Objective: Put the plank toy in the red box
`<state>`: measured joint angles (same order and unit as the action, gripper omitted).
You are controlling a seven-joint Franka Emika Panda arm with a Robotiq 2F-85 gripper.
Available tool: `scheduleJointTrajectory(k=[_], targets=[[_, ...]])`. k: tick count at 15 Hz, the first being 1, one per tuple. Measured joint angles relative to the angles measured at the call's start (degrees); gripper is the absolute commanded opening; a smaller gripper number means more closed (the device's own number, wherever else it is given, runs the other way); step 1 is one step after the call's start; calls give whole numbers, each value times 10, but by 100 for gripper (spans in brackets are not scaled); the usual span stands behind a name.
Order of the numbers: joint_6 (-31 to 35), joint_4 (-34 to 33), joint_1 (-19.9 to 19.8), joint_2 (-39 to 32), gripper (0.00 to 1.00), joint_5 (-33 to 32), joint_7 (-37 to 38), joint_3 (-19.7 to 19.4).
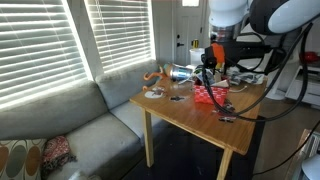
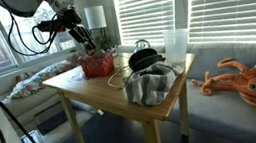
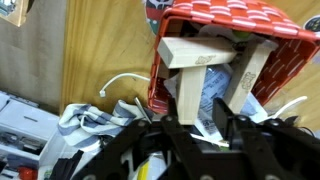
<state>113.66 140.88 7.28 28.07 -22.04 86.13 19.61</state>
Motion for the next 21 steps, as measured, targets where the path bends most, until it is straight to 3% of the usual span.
scheduleJointTrajectory(k=[4,9,14,17,21], targets=[[44,3,0,9,99,7,-3,-14],[41,22,12,53,100,82,-71,-49],[-5,51,27,123,100,148,-206,-74],[-41,64,31,164,100,163,-263,-73],[-44,75,34,180,100,164,-278,-73]])
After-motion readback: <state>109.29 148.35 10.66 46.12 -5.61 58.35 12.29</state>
